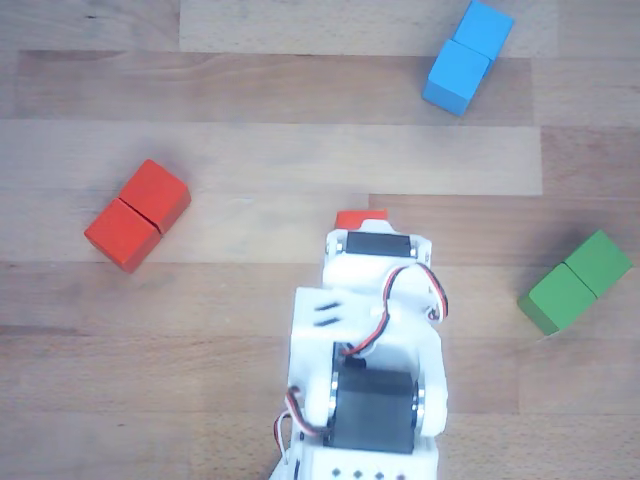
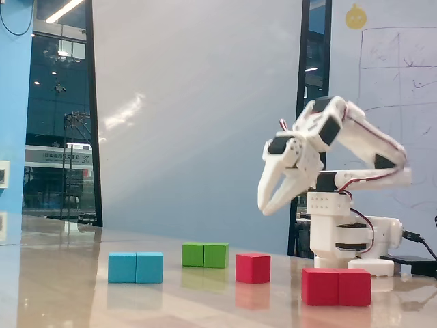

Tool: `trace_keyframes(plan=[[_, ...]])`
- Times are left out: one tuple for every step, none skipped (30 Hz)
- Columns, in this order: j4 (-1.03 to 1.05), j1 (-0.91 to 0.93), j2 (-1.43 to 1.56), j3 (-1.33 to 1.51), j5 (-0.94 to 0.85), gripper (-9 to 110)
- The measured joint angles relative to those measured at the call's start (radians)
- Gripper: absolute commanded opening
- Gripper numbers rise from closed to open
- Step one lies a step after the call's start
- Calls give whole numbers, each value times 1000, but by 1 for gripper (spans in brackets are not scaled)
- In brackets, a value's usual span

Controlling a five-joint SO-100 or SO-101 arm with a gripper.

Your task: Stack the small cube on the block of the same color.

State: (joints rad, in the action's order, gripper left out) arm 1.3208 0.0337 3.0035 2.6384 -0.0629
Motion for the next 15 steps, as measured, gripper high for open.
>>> trace_keyframes(plan=[[0, 0, -52, -34, 0, 0], [0, 0, -103, -66, 0, 0], [0, 0, -153, -95, 0, 0], [0, 0, -207, -121, 0, 0], [0, 0, -264, -149, 0, 0], [0, 0, -305, -170, 0, 0], [0, 0, -344, -192, 0, 0], [0, 0, -382, -212, 0, 0], [0, 0, -414, -227, 0, 0], [0, 0, -445, -241, 0, 0], [0, 0, -474, -253, 0, 0], [0, 0, -500, -261, 0, 0], [0, 0, -528, -268, 0, 0], [0, 0, -552, -270, 0, 0], [0, 0, -577, -270, 0, 0]])
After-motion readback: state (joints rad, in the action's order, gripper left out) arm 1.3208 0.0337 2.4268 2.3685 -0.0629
